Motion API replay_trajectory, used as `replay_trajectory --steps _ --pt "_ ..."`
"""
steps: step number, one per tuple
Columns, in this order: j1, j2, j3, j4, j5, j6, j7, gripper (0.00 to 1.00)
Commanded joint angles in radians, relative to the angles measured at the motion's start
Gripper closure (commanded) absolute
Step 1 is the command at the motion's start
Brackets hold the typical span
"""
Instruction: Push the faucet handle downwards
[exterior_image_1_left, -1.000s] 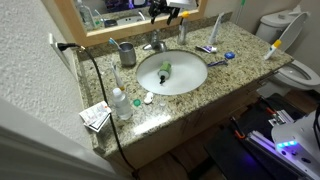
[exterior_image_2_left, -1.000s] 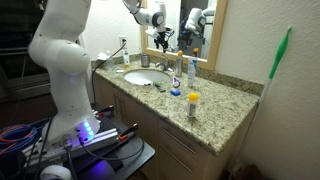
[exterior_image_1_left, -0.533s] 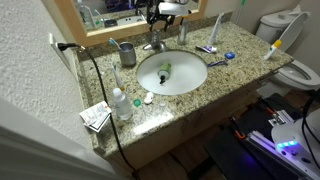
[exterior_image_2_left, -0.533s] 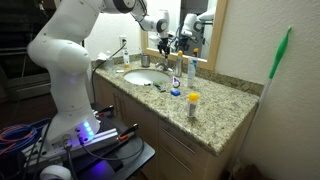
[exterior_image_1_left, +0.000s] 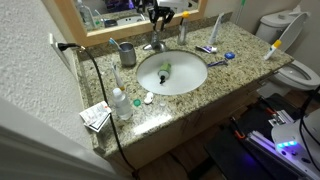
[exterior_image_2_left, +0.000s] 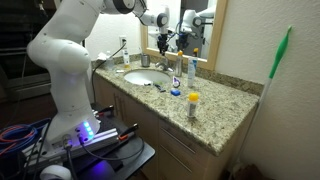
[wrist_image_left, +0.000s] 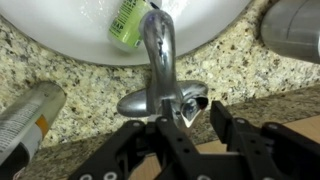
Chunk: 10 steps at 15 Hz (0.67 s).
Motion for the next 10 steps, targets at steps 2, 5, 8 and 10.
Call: replay_trajectory --steps 2,5,8,10 --pt "-0.003 0.017 -0.019 0.046 -0.006 -0.129 0.034 0.2" --pt "-0.015 0.036 -0.014 0.047 0.01 -0.097 0.021 0.07" --pt "-0.017 0.058 -0.008 0.058 0.021 -0.087 0.018 0.37" --pt "-0.014 0.063 -0.004 0.063 0.025 -0.082 0.016 0.53"
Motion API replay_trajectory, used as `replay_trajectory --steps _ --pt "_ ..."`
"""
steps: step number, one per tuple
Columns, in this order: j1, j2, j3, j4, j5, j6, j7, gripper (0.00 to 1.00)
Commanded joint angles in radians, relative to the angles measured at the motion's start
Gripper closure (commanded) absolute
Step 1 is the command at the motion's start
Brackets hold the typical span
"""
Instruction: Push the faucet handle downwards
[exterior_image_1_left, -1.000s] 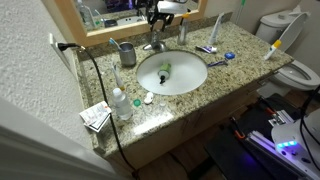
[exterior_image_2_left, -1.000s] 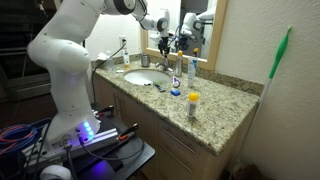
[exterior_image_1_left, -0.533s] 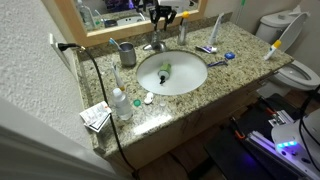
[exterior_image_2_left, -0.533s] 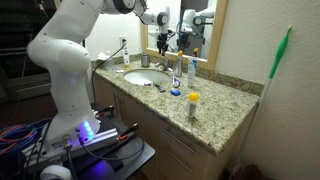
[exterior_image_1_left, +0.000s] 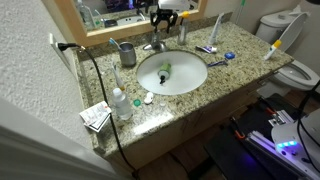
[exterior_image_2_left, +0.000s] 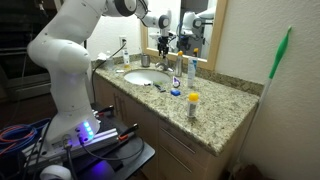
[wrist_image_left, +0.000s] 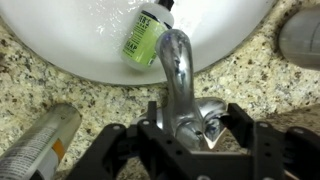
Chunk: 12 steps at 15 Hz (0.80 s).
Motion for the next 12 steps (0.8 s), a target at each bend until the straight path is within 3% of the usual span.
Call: replay_trajectory --steps 1,6,12 --pt "-0.002 0.027 0.006 0.031 0.011 0.001 -0.009 0.58" --pt "0.011 0.016 0.004 0.037 0.002 -0.026 0.001 0.95" --pt "-0.013 0.064 0.005 0.088 0.036 -0.156 0.024 0.93"
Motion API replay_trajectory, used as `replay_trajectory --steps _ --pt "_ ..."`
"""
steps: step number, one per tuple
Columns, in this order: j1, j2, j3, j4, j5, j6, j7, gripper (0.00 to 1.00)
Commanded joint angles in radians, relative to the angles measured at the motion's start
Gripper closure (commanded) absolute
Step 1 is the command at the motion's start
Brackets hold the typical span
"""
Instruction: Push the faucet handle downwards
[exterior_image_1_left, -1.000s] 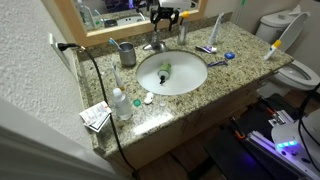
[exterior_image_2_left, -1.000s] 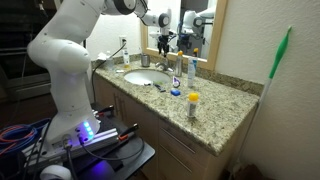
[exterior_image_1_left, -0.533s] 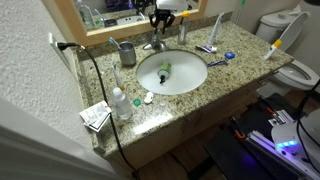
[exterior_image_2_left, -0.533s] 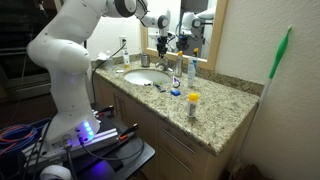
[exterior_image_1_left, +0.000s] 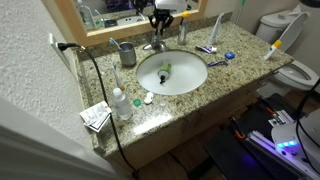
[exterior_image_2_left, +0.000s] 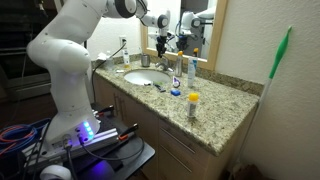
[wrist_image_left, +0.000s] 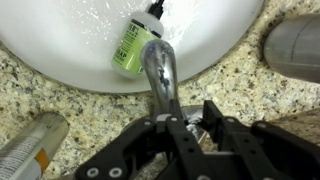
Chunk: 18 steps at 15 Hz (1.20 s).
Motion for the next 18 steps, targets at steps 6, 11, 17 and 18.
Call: replay_trajectory --steps 6,11,17,18 --pt "-0.055 0.131 -0.022 0.117 0.05 -0.334 0.057 0.93" --pt "-0.065 0.07 0.014 0.067 0.078 -0.316 -0.046 0.39" --pt "-0.049 -0.002 0.018 0.084 0.045 -0.292 -0.172 0.22" --pt "-0.049 -0.026 0.019 0.08 0.041 -0.278 -0.193 0.16"
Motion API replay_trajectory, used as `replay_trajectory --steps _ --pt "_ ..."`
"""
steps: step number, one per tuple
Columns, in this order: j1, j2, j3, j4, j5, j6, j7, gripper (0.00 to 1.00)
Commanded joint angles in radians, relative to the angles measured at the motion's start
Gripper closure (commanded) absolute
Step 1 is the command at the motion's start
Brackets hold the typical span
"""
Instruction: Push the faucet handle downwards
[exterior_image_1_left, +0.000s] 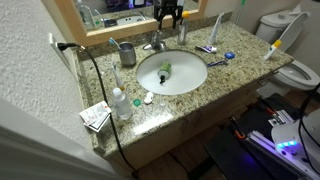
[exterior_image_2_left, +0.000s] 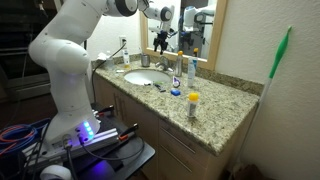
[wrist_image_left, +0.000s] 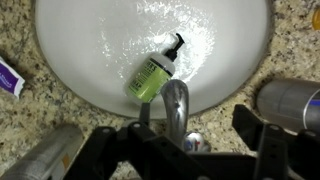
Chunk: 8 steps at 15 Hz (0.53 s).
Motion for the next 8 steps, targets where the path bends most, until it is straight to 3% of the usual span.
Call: replay_trajectory --steps 1,2,8 --pt "-0.003 -0.012 0.006 0.0 -0.005 -0.001 -0.008 0.08" --pt "-0.004 -0.02 0.006 -0.007 -0.006 0.002 -0.014 0.0" --pt "-0.002 0.1 0.007 0.07 -0.033 0.127 -0.08 0.0"
